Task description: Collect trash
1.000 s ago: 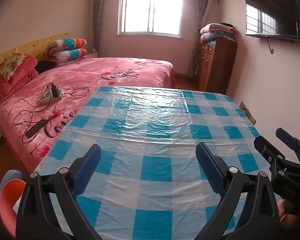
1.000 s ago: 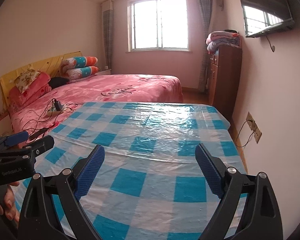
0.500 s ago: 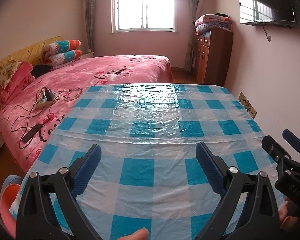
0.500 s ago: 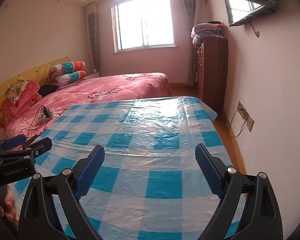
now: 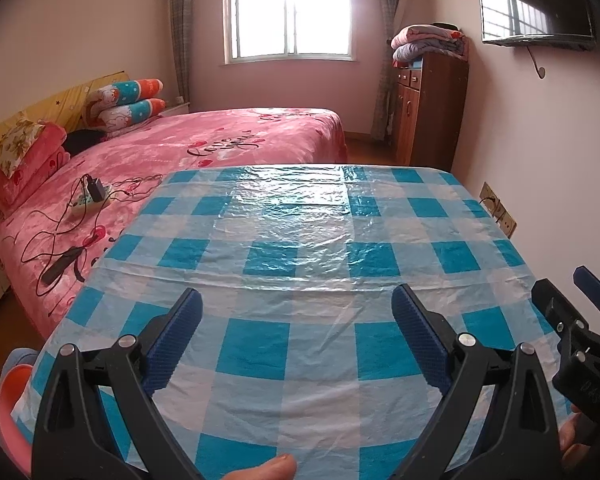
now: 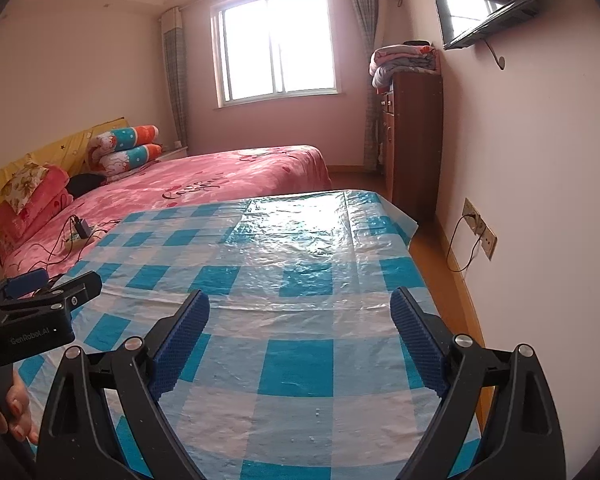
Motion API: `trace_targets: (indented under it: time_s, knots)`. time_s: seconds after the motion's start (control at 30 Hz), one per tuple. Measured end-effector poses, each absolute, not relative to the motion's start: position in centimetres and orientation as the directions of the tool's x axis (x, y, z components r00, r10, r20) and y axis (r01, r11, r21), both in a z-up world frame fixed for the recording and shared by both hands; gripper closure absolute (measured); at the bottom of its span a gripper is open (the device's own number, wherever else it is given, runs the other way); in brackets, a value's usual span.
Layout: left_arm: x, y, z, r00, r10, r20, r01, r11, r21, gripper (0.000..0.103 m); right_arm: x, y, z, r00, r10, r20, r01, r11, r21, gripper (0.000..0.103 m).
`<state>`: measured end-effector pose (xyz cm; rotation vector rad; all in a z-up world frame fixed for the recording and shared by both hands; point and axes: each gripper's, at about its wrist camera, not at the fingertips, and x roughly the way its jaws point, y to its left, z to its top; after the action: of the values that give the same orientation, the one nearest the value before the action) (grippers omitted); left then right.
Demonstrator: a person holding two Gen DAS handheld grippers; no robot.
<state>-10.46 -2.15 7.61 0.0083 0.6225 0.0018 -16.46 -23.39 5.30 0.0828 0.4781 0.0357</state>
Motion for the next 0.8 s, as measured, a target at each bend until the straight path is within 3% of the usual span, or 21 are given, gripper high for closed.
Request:
trace_targets:
  time_s: [0.8]
  knots:
    - [-10.12,-2.27,6.83,0.807,-0.024,-0.590,0.024,1.000,-0.008,0.007,-15.96,-22.63,4.92,0.876,0.053,-0.480,-0.023,0.998,0.067,0.009]
